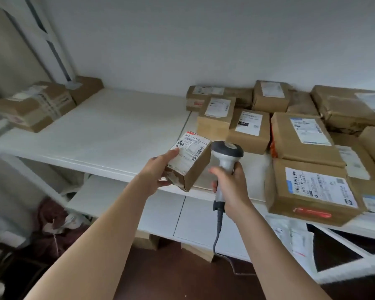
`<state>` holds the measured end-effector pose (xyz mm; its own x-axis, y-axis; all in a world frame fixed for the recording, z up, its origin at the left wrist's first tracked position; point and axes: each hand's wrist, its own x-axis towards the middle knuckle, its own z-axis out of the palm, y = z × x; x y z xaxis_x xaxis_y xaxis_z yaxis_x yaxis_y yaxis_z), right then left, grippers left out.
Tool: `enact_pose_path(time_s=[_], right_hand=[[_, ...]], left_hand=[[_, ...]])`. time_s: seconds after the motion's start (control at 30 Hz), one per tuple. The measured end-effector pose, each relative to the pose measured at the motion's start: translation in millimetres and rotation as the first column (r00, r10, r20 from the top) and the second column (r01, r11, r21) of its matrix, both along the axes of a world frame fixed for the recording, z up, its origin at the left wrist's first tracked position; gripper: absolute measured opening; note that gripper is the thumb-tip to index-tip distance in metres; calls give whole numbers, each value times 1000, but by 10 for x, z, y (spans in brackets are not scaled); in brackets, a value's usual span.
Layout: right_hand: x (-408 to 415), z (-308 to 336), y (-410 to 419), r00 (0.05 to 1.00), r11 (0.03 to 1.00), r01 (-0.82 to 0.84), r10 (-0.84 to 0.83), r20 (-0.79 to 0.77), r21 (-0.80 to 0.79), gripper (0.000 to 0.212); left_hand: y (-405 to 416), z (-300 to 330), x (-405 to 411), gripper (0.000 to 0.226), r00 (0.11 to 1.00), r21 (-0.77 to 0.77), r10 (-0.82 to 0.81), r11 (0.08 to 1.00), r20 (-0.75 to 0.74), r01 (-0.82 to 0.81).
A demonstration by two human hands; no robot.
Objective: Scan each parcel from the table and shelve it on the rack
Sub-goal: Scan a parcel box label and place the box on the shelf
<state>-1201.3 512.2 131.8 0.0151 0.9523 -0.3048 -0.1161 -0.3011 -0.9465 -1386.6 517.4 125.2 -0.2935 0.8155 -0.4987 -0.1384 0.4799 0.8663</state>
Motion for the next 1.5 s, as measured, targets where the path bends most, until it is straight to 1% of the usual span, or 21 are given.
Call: enact_pose_path(time_s=[0.07, 0.1, 0.17, 0.2, 0.27, 0.3, 0.37, 0.43, 0.5, 0.57, 0.67, 0.73, 0.83, 0.93, 1.1, 1.17, 1.23, 1.3, 1.37, 1.5], right_hand=[[115, 20, 18, 996, 996, 89, -89, 0, 8, 21], [175, 31, 24, 991, 991, 131, -131, -2, 9, 20], [276, 45, 39, 980, 980, 197, -197, 5, 22, 22], [314, 42, 50, 976, 976, 215, -216, 12, 36, 23], [373, 24, 72, 973, 972, 228, -229, 21, 60, 24], [399, 15, 86, 973, 971, 229, -231, 29, 65, 24], [456, 1, 99, 969, 969, 237, -241, 48, 70, 25], [499, 2, 104, 966, 965, 250, -254, 47, 76, 24], [525, 9, 108, 969, 968, 238, -243, 52, 78, 23], [553, 23, 113, 976, 977, 204, -208, 70, 65, 24], [617, 32, 84, 989, 991, 123, -126, 79, 44, 25], [664, 39, 47, 993, 997, 60, -64, 101, 37, 30], [727, 32, 37, 991, 1000, 8, -10, 135, 21, 33], [786, 21, 60, 983, 999, -33, 31, 183, 5, 35], [837, 27, 89, 974, 996, -92, 88, 208, 11, 36], [847, 28, 100, 969, 993, -117, 111, 219, 13, 36], [851, 18, 106, 967, 991, -134, 129, 219, 7, 35], [853, 9, 107, 966, 990, -143, 139, 217, 1, 34], [855, 12, 96, 965, 988, -153, 150, 217, -3, 33], [857, 46, -4, 966, 989, -148, 144, 213, 3, 29]], left_hand=[[194, -30, 110, 40, 993, 6, -110, 994, 30, 110], [284, -49, 184, 38, 990, 28, -134, 991, 30, 133], [453, -79, 337, 40, 994, 76, -113, 991, -11, 113], [535, -96, 404, 47, 994, 63, -91, 994, -57, 94], [652, -107, 523, 69, 984, -46, -86, 996, -157, 80], [680, -79, 582, 75, 981, -93, -100, 992, -165, 86], [745, -56, 691, 76, 982, -109, -141, 986, -125, 128], [835, -46, 778, 70, 972, -59, -182, 983, -146, 175], [908, -32, 844, 61, 962, 40, -154, 985, -227, 167], [980, -43, 896, 58, 958, 95, -99, 987, -270, 129], [1038, -88, 1000, 50, 953, 122, -57, 988, -297, 98], [1072, -112, 1074, 48, 951, 124, -57, 987, -304, 99], [1083, -88, 1203, 50, 925, 108, -72, 987, -372, 120], [1117, -108, 1299, 49, 935, 111, -97, 983, -340, 143], [1119, -181, 1304, 37, 958, 178, -58, 978, -281, 111], [1115, -190, 1269, 33, 983, 169, -47, 983, -180, 78], [1103, -187, 1229, 36, 998, 140, -19, 990, -67, 28], [1086, -191, 1197, 39, 998, 115, -8, 993, -64, 16], [1045, -195, 1183, 38, 996, 125, 34, 992, -77, -24], [906, -171, 1186, 36, 967, 221, 227, 955, -117, -197]])
